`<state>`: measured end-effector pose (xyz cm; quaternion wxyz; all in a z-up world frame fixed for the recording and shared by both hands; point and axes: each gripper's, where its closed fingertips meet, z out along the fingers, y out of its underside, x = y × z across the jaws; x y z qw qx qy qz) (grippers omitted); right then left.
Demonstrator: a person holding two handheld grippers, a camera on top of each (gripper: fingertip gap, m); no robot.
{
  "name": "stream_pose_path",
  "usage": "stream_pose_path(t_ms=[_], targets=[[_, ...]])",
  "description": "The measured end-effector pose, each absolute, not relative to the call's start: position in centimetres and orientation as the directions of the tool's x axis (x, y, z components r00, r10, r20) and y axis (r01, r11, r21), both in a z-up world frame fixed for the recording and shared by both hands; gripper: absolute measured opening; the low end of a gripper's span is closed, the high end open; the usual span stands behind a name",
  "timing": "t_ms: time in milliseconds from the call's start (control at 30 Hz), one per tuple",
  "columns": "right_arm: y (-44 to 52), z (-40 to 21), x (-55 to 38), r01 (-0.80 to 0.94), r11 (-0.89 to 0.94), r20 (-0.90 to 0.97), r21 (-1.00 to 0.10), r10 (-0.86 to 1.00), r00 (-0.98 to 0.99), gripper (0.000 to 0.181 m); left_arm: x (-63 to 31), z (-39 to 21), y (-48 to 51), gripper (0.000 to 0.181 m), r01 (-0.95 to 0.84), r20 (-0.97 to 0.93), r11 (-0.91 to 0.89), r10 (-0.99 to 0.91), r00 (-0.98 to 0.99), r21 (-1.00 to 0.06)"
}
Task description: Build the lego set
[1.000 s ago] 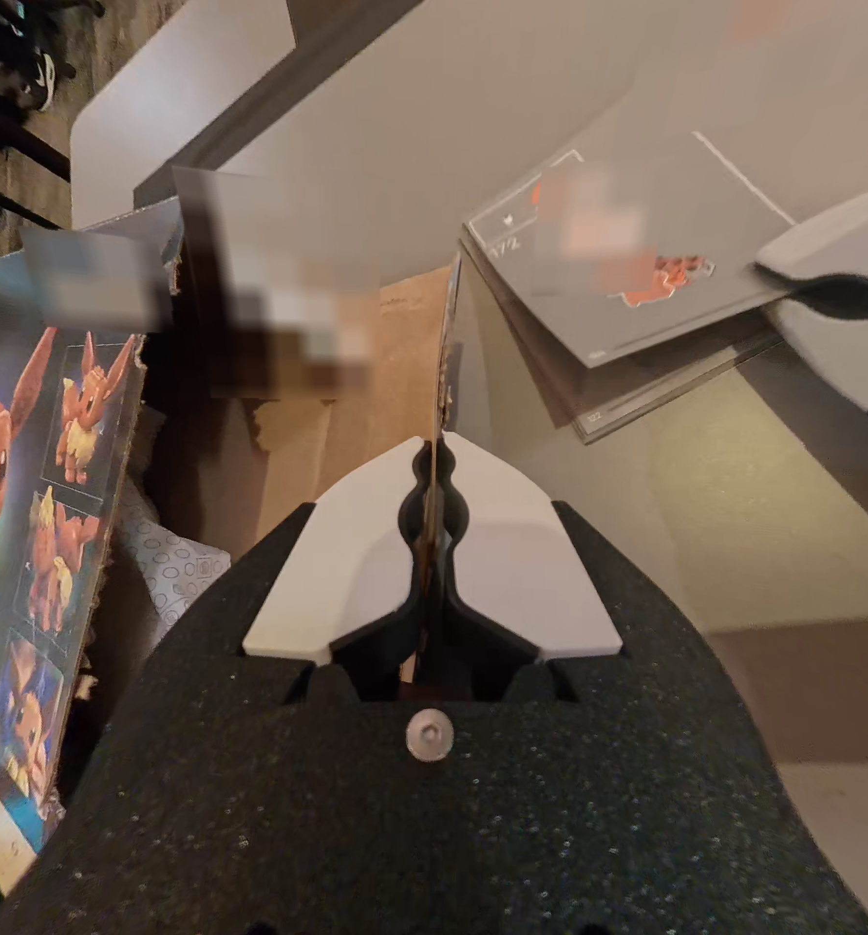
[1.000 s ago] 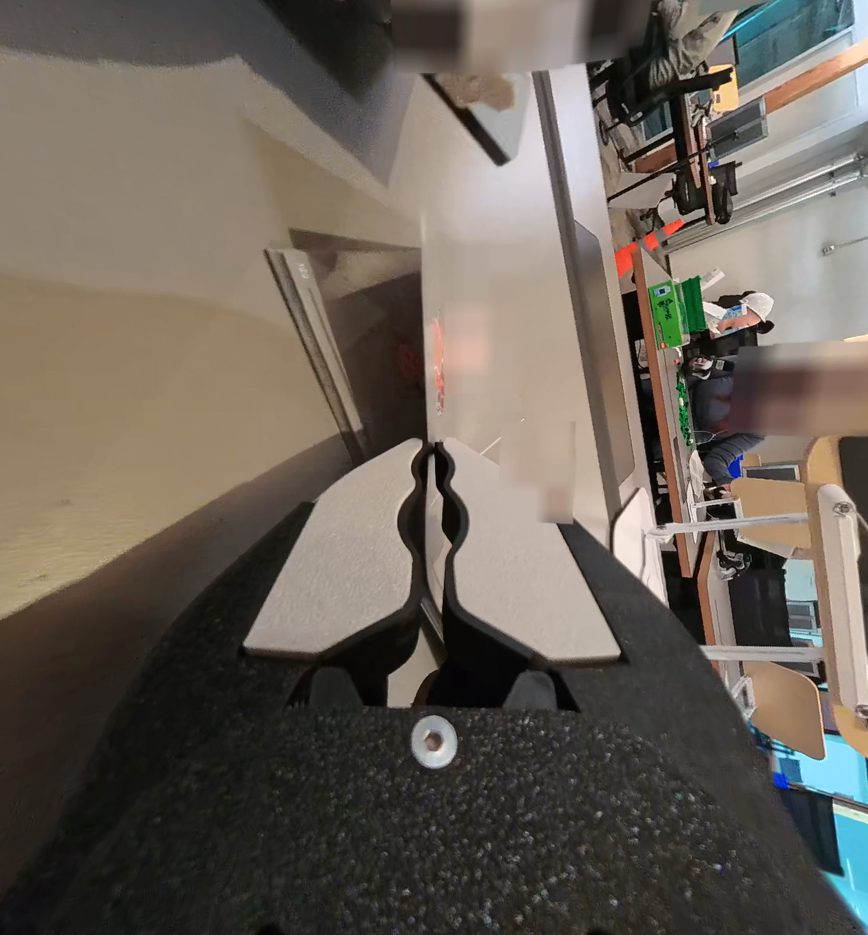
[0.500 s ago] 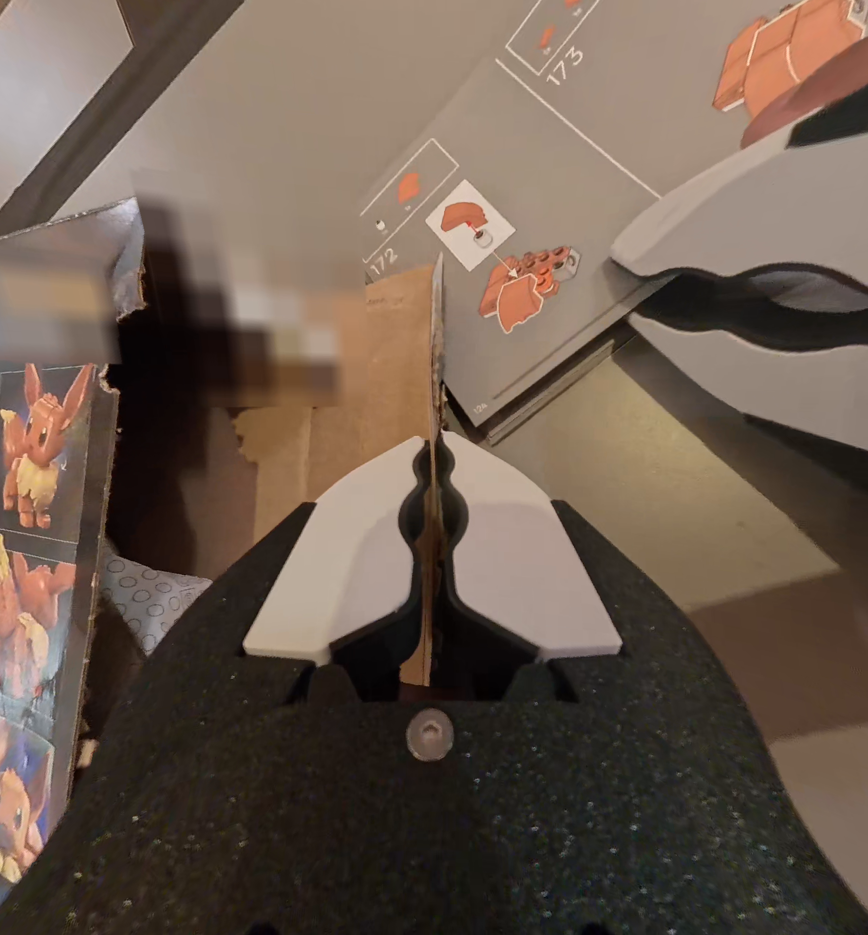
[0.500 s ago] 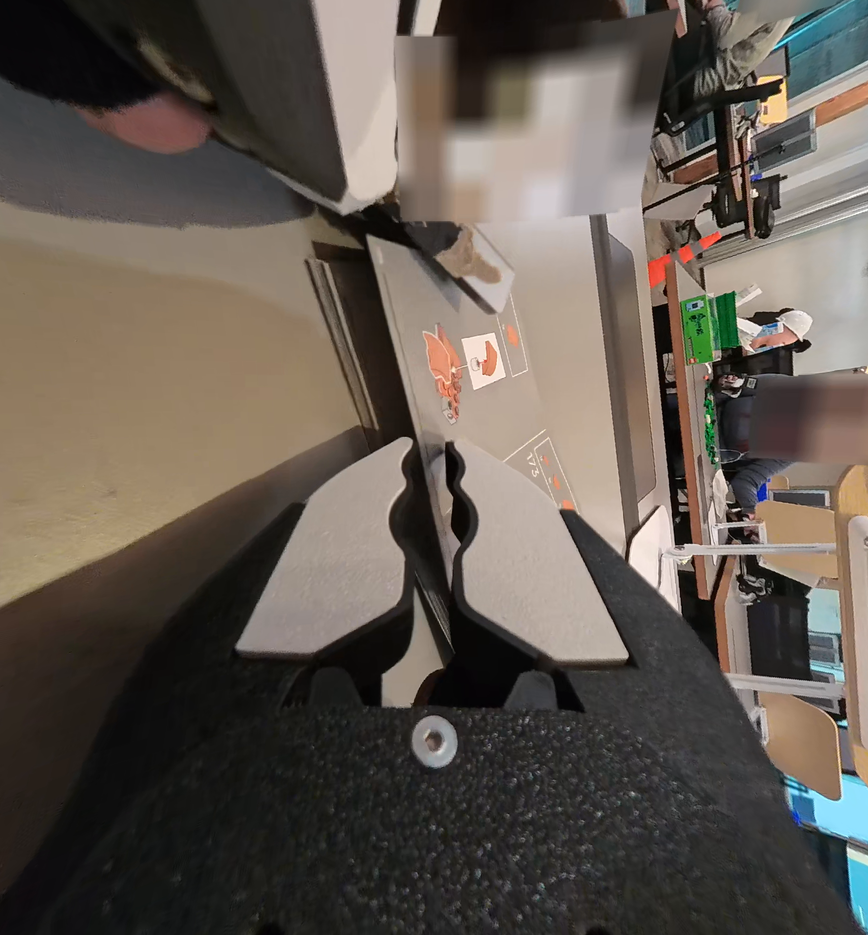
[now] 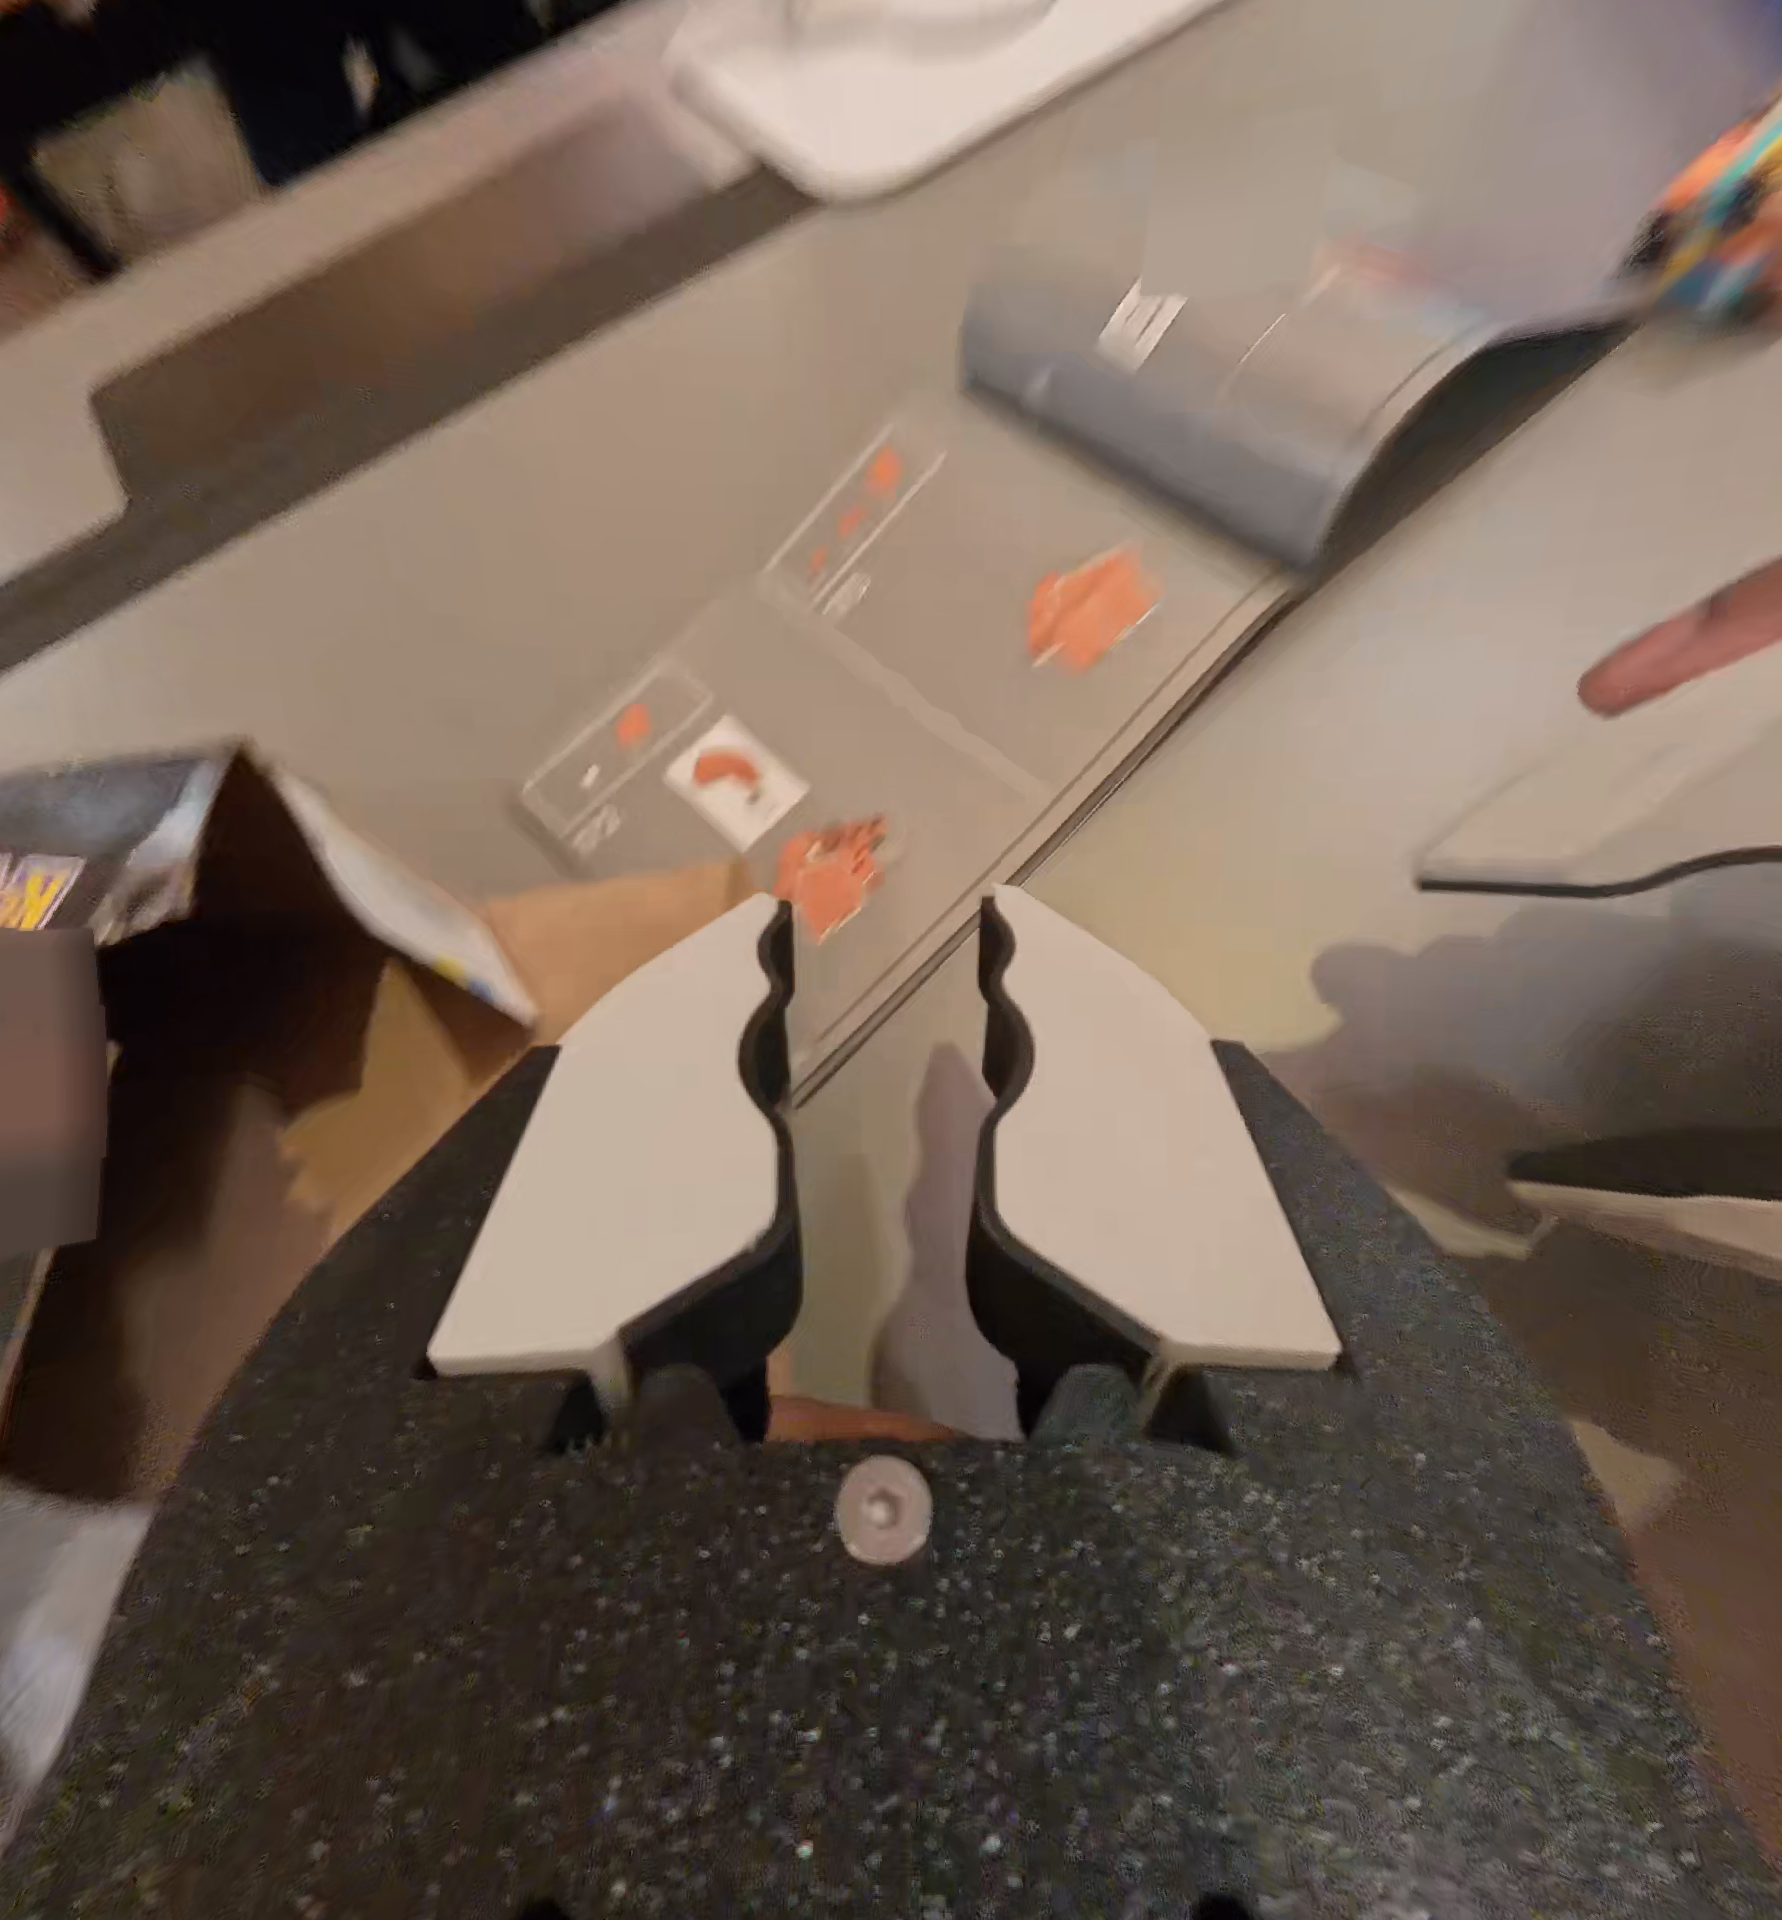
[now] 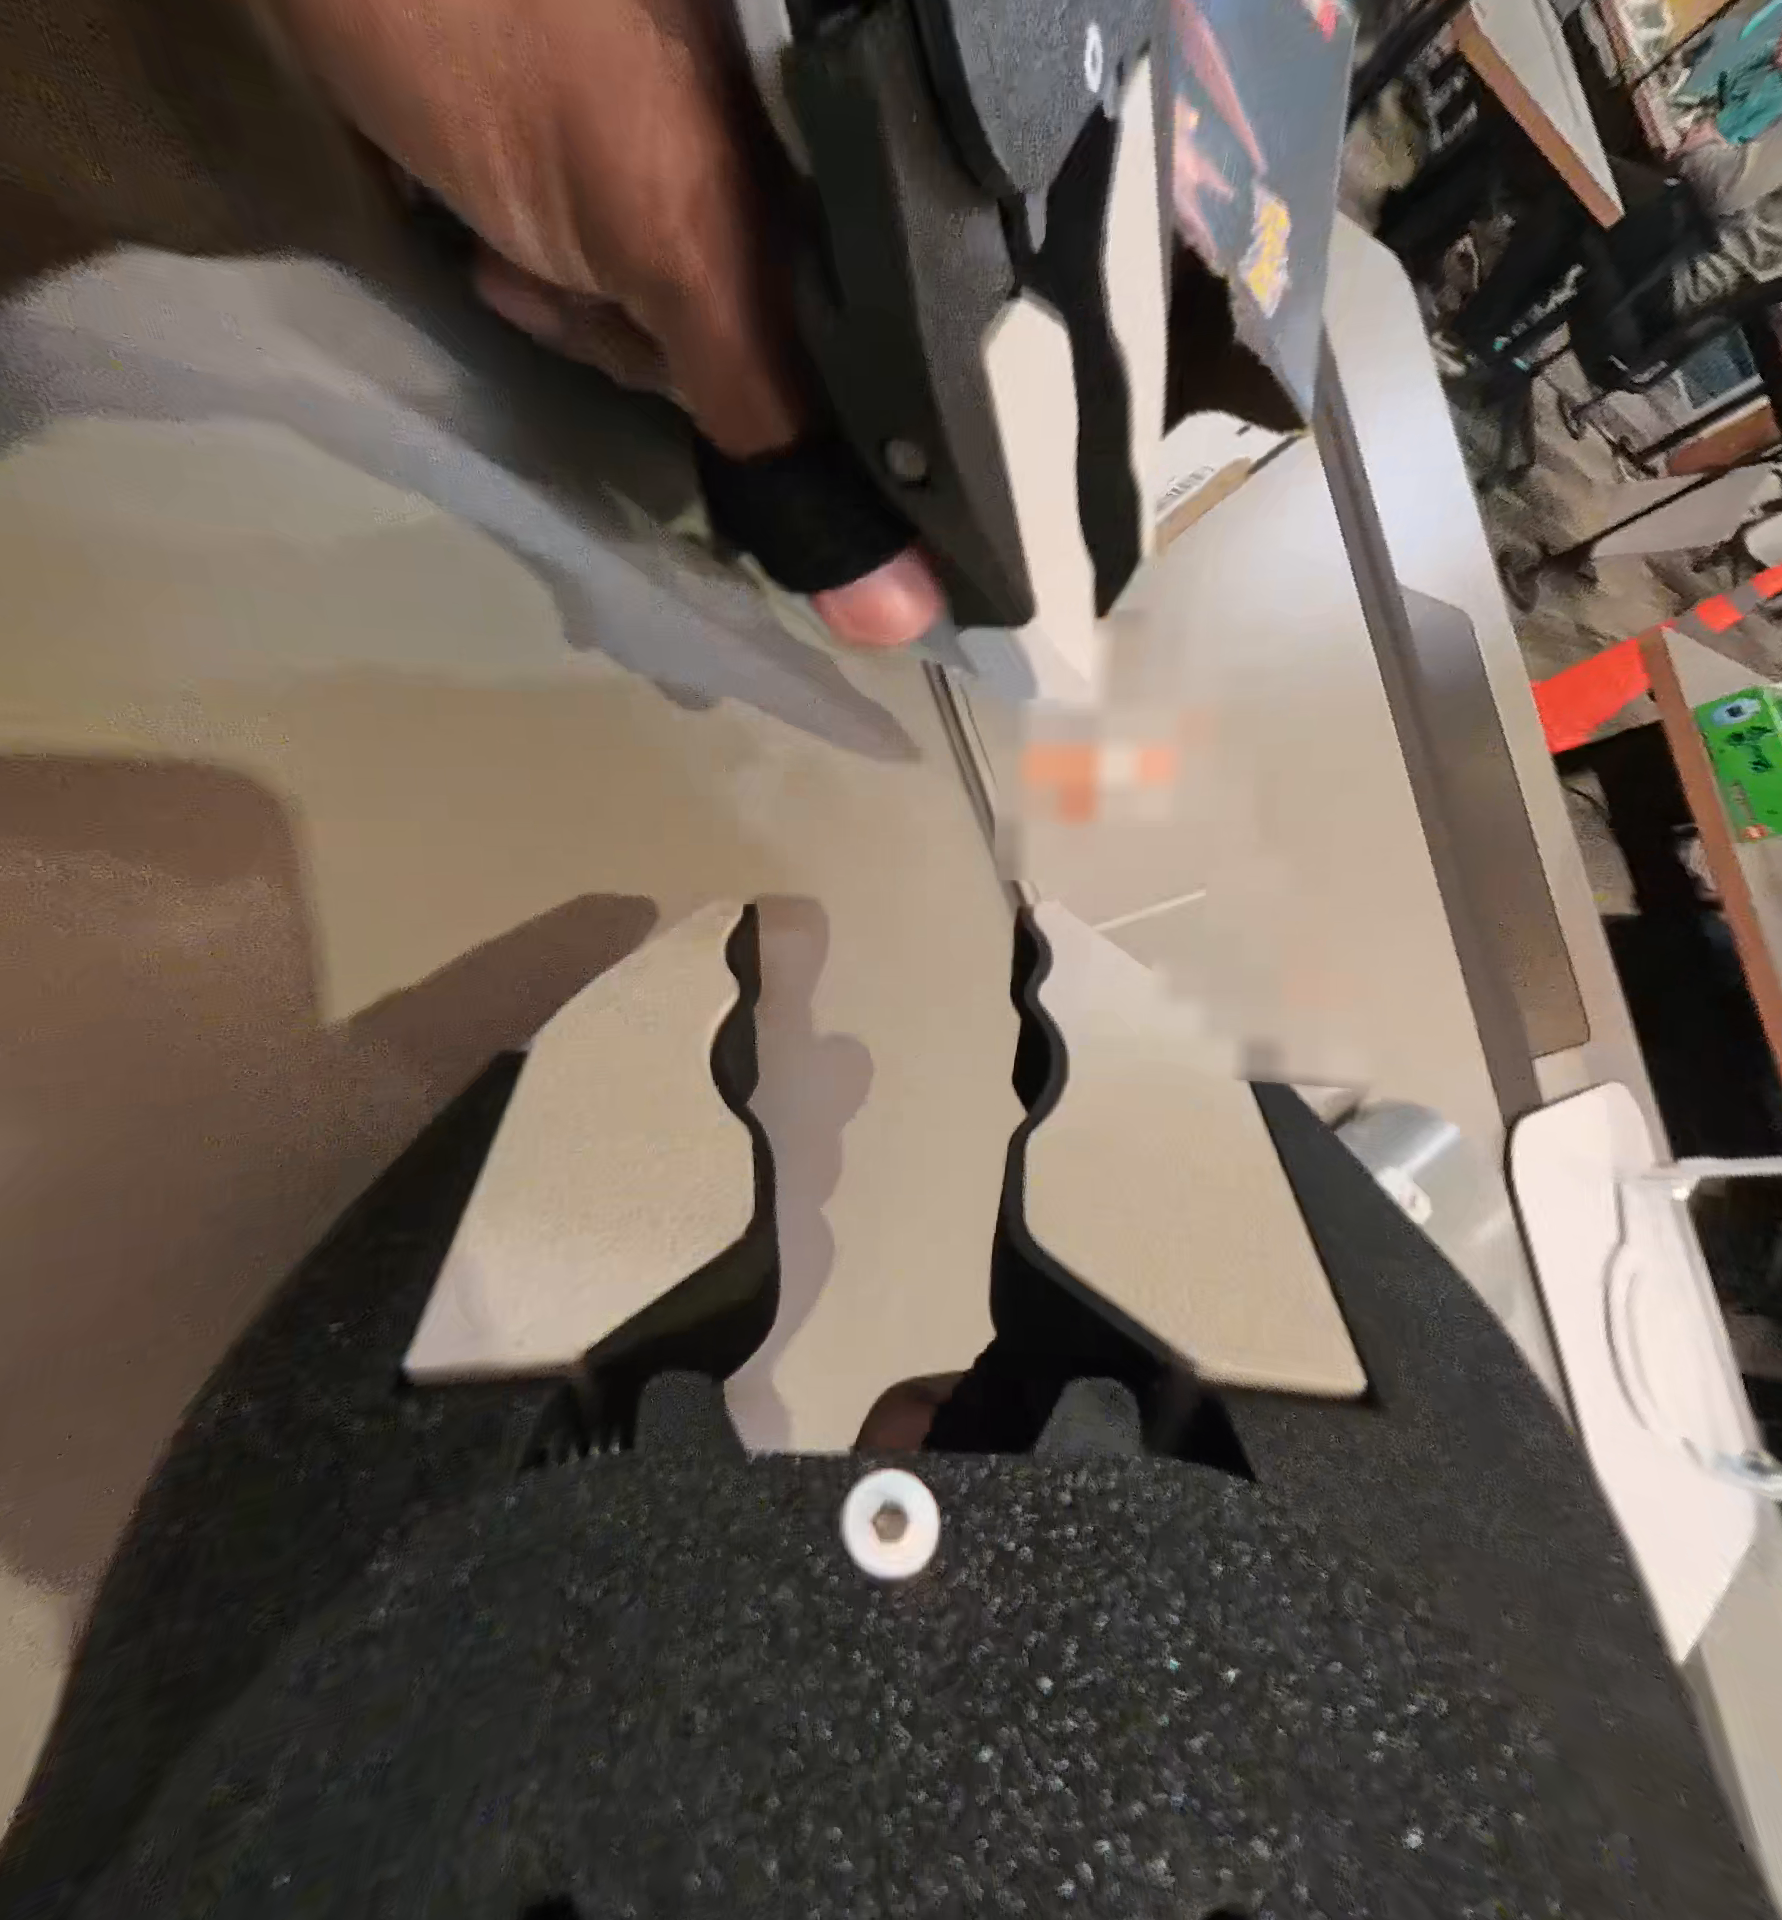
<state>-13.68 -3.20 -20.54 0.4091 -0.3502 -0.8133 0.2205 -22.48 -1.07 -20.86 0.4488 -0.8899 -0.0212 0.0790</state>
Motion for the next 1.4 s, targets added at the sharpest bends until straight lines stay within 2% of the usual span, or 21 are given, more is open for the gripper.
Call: stream_pose_path(t_ms=[100,233,300,400,533,633,767,967,1100,1200,1333,1400], targets=[[-1.4,-18.5,-8.4,0.374,0.617,0.46,-0.692,0.777,-0.43,0.046,-20.0,-18.6,0.3,0.034,-0.069,-0.089,-0.467,0.02,0.996,-0.882],[6.7,-16.1,-0.6,0.456,0.582,0.436,-0.673,0.811,-0.391,0.041,-18.3,-18.0,1.4,0.033,-0.101,-0.095,-0.419,-0.035,0.995,-0.903],[14.1,-14.6,2.9,0.55,0.555,0.473,-0.623,0.828,-0.301,0.039,-17.9,-18.1,1.8,0.033,-0.095,-0.085,-0.417,-0.042,0.995,-0.904],[27.5,-14.3,7.9,0.747,0.467,0.511,-0.473,0.836,-0.2,0.035,-17.5,-18.2,2.4,0.032,-0.083,-0.072,-0.416,-0.044,0.996,-0.905],[41.2,-17.8,10.9,0.904,0.176,0.335,-0.391,0.941,-0.038,0.026,-16.7,-18.0,2.8,0.032,-0.093,-0.077,-0.404,-0.056,0.995,-0.91],[46.5,-20.8,11.1,0.95,0.072,0.263,-0.304,0.965,0.011,0.019,-16.8,-18.2,2.9,0.031,-0.102,-0.089,-0.402,-0.049,0.995,-0.91],[48.7,-23.0,10.7,0.98,0.078,0.274,-0.184,0.961,-0.025,0.013,-17.2,-18.6,3.0,0.03,-0.078,-0.069,-0.409,-0.037,0.997,-0.909],[48.5,-25.0,10.5,0.99,0.12,0.236,-0.071,0.967,-0.1,0.019,-17.0,-18.9,3.0,0.029,-0.085,-0.071,-0.419,-0.049,0.996,-0.904],[48.8,-26.2,10.6,0.993,0.111,0.213,-0.034,0.972,-0.101,0.02,-16.8,-18.9,3.0,0.029,-0.098,-0.08,-0.423,-0.06,0.995,-0.901],[48.9,-26.4,10.2,0.995,0.096,0.194,-0.041,0.977,-0.086,0.009,-16.7,-18.9,2.9,0.029,-0.103,-0.084,-0.423,-0.063,0.994,-0.9],[48.0,-26.2,10.5,0.993,0.11,0.176,-0.036,0.979,-0.102,0.008,-16.5,-18.6,2.8,0.029,-0.105,-0.085,-0.414,-0.066,0.994,-0.904],[46.0,-24.5,9.9,0.983,0.136,0.189,-0.124,0.976,-0.111,0.008,-16.5,-18.5,2.8,0.029,-0.107,-0.087,-0.411,-0.067,0.994,-0.905]])
